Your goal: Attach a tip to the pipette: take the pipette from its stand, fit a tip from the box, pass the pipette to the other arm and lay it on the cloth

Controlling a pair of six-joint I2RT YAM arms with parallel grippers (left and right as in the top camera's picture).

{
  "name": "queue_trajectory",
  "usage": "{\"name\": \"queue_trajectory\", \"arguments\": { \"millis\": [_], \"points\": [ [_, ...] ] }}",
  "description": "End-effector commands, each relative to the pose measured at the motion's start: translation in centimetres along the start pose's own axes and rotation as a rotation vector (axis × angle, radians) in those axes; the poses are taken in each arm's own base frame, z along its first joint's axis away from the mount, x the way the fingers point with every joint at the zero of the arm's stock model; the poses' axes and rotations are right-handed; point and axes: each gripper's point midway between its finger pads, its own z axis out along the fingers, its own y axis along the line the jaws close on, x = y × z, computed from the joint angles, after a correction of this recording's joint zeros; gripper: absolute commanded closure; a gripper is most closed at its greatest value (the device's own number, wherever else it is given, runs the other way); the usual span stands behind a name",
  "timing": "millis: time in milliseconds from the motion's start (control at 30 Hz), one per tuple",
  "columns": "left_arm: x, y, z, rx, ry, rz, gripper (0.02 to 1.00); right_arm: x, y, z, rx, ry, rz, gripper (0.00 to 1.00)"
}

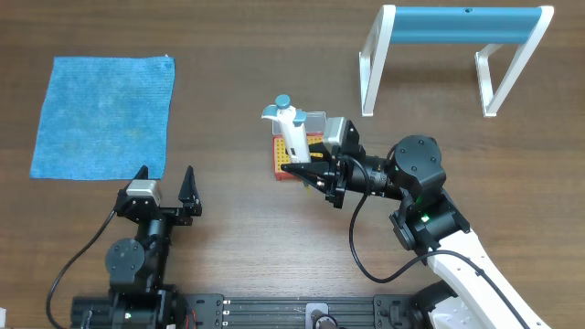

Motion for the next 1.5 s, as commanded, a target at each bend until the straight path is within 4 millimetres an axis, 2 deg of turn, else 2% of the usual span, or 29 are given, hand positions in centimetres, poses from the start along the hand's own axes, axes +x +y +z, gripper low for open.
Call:
{"name": "queue_trajectory", "arguments": {
  "millis": [33,200,233,300,433,500,600,667,733,800,867,967,1033,1067,1133,1267,1367,1500],
  "points": [
    [0.1,0.2,0.0,-0.008,0.001,0.009,0.150,-1.7,-1.0,-0.2,0.063,-0.041,0.019,0.923],
    [0.0,0.1,0.0,-0.002,-0.003,0.006,0.150,-1.7,-1.0,-0.2,0.066,-0.043,0.056,0.923],
    [0.0,-0.6,0.0,0.037,0.000,-0.035,0.150,-1.8,-1.3,-0.2,0.081,-0.046,0.078,0.923],
    [-0.1,-2.9,-0.3,0.167,0.025,-0.276,0.150,-1.9,-1.9,-0.3,0.116,-0.055,0.119,0.925],
    [0.4,-7.6,-1.8,0.404,0.263,-0.985,0.150,-1.9,-2.7,-0.4,0.157,-0.067,0.160,0.923],
    [0.5,-8.5,-2.3,0.439,0.326,-1.088,0.150,-2.0,-2.7,-0.4,0.160,-0.071,0.189,0.921],
    [0.4,-8.4,-2.2,0.433,0.318,-1.099,0.150,-2.0,-2.7,-0.4,0.158,-0.080,0.277,0.923],
    [-0.5,-8.4,-2.2,0.444,0.308,-1.181,0.150,-2.0,-2.7,-0.4,0.156,-0.083,0.316,0.923],
    [-3.1,-8.6,-2.5,0.516,0.213,-1.163,0.150,-2.0,-2.6,-0.4,0.147,-0.085,0.370,0.923],
    [-5.0,-8.8,-2.8,0.569,0.154,-1.158,0.150,-2.0,-2.4,-0.3,0.137,-0.084,0.401,0.923],
    [-5.3,-9.1,-2.7,0.577,0.176,-1.172,0.150,-2.0,-2.3,-0.3,0.134,-0.084,0.416,0.923],
    [-6.3,-10.6,-2.8,0.627,0.261,-1.135,0.150,-2.0,-2.4,-0.3,0.135,-0.084,0.416,0.923],
    [-8.7,-11.9,-2.8,0.704,0.281,-1.069,0.150,-2.0,-2.4,-0.3,0.135,-0.085,0.415,0.923],
    [-10.9,-12.9,-2.7,0.765,0.293,-1.009,0.150,-2.0,-2.4,-0.3,0.135,-0.085,0.415,0.923],
    [-13.7,-14.4,-2.2,0.849,0.328,-0.917,0.148,-2.0,-2.3,-0.3,0.132,-0.084,0.415,0.923],
    [-17.8,-17.2,-0.5,1.063,0.468,-0.725,0.148,-2.0,-2.3,-0.3,0.128,-0.082,0.415,0.923],
    [-19.0,-18.7,0.7,1.215,0.563,-0.619,0.148,-1.9,-2.1,-0.3,0.119,-0.079,0.415,0.923],
    [-19.4,-20.7,2.6,1.315,0.628,-0.576,0.148,-2.1,-1.9,-0.2,0.108,-0.083,0.406,0.923]
  ]
}}
